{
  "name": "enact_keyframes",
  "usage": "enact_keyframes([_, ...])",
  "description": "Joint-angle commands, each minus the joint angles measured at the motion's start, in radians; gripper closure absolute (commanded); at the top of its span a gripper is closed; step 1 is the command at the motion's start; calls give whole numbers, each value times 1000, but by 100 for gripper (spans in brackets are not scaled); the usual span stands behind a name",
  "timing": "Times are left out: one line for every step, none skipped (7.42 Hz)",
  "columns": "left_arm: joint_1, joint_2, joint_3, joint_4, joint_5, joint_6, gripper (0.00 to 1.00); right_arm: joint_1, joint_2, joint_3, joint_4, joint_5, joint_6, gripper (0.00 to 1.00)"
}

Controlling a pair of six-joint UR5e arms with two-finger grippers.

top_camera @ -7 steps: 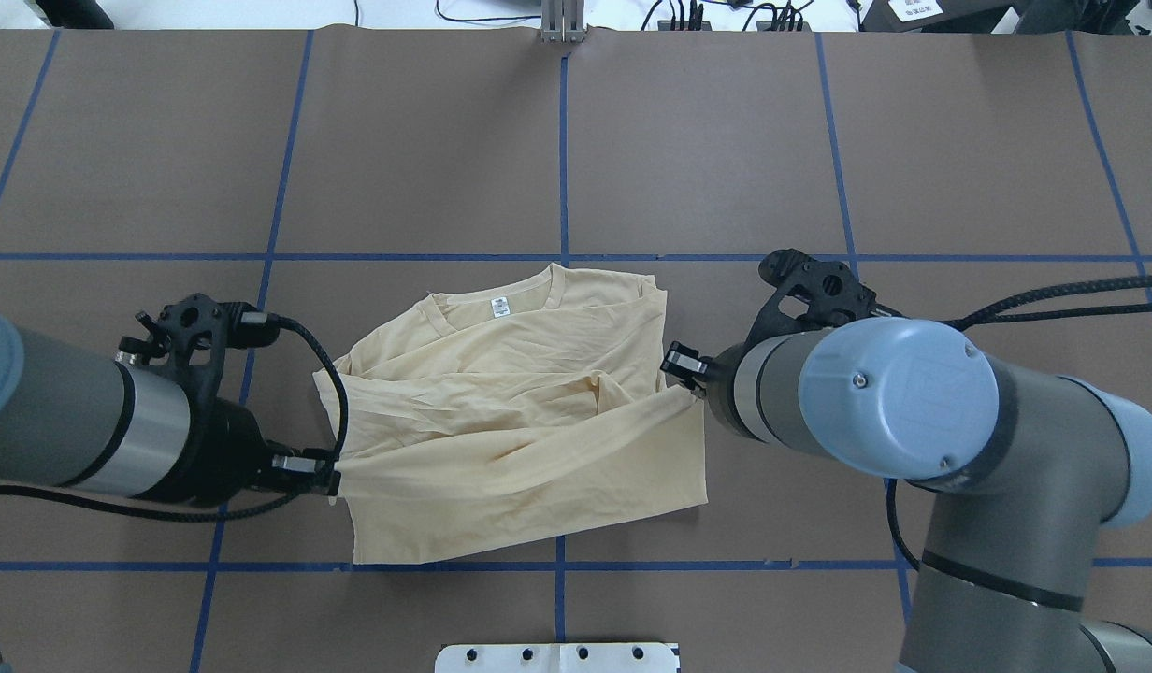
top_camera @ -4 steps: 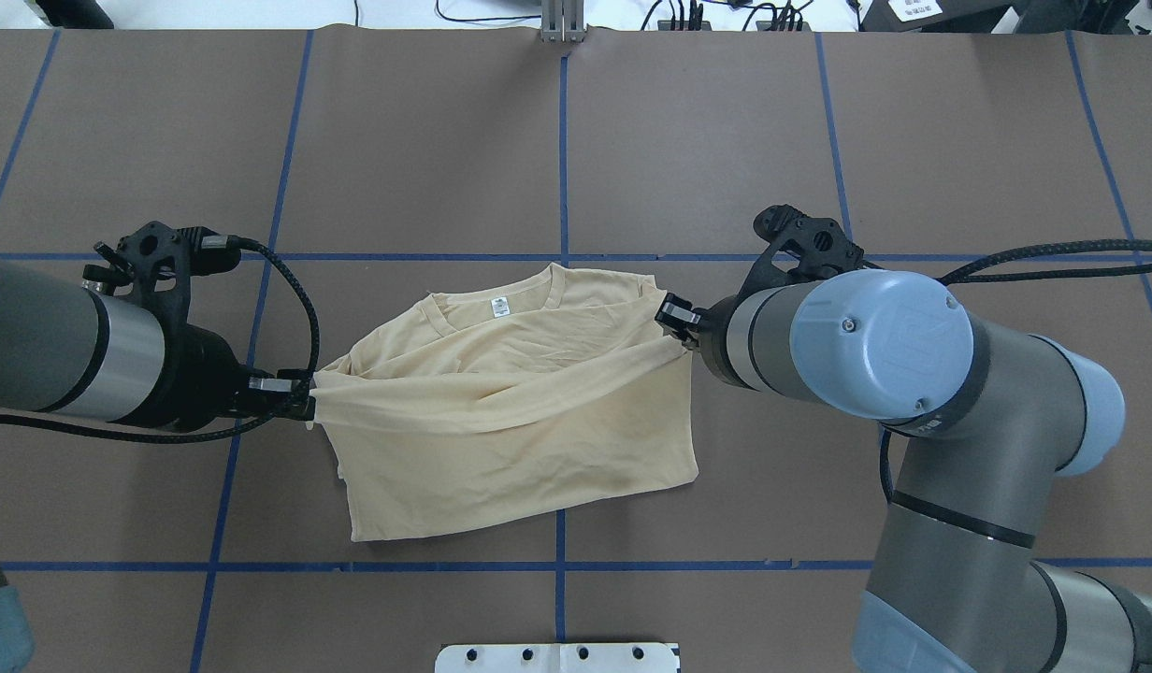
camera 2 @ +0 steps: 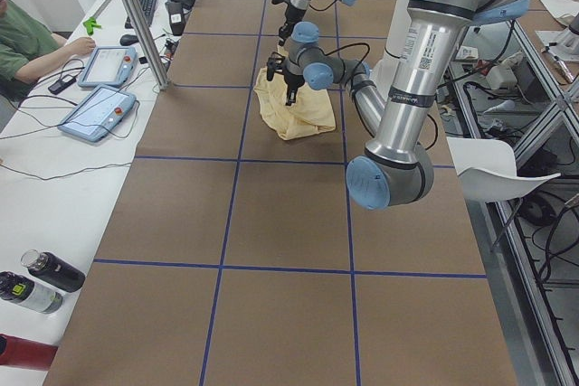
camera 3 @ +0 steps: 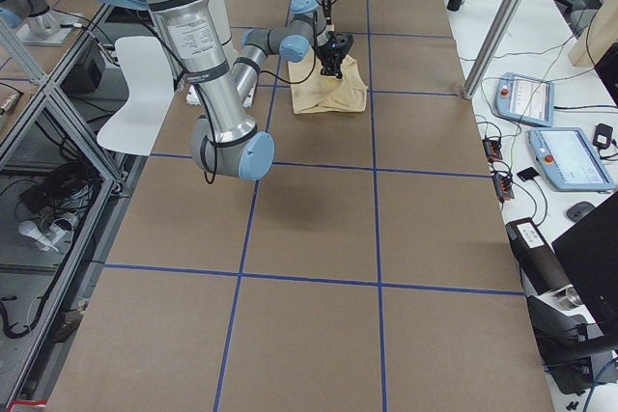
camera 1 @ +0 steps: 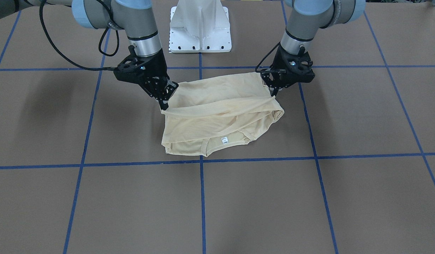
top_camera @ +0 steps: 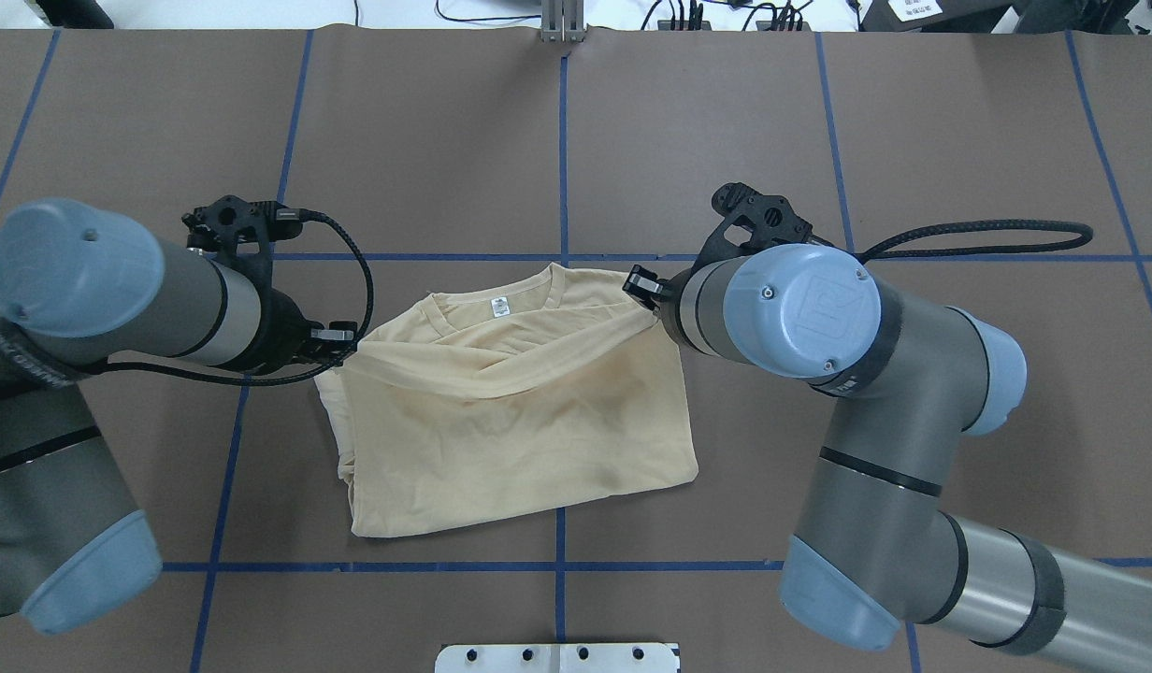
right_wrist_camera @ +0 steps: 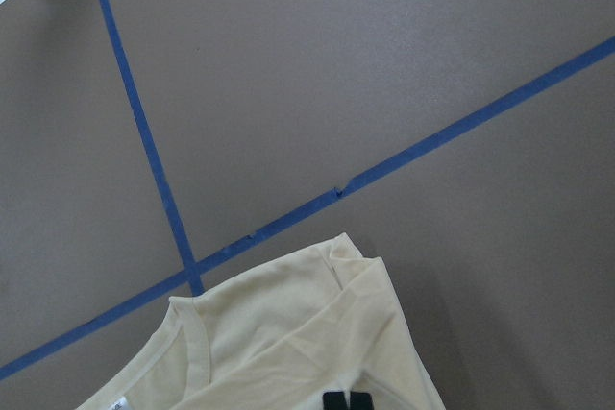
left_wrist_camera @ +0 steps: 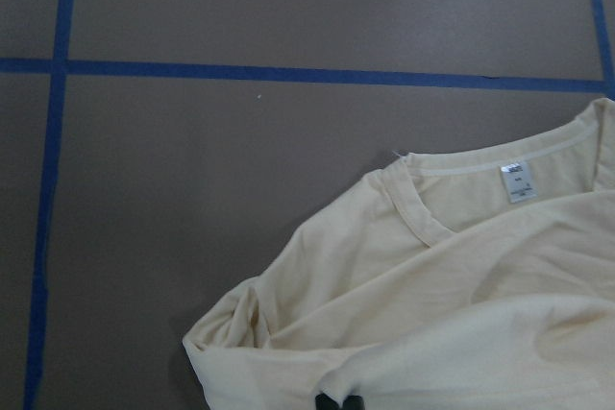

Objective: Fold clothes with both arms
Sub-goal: 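Lay the folded hem down near the collar and open both grippers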

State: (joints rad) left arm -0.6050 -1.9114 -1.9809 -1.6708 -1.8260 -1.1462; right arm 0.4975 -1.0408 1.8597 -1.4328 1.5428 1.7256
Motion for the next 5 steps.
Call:
enact_keyframes([-2, -15, 106, -61, 48, 78, 100, 22, 4, -108, 89, -1, -20, 100])
enact_keyframes([-3, -15, 132, -79, 50, 85, 100, 32, 4, -135, 101, -1, -30, 100])
enact_keyframes([-3, -15, 140, -81, 59, 86, 100, 35, 4, -161, 110, 0, -31, 100])
enact_keyframes([-4, -15, 145, -86, 59, 88, 100, 36, 4, -184, 110, 2, -29, 100])
enact_keyframes([-10, -15, 146, -98, 59, 121, 100, 45, 5, -186, 110, 6, -24, 96])
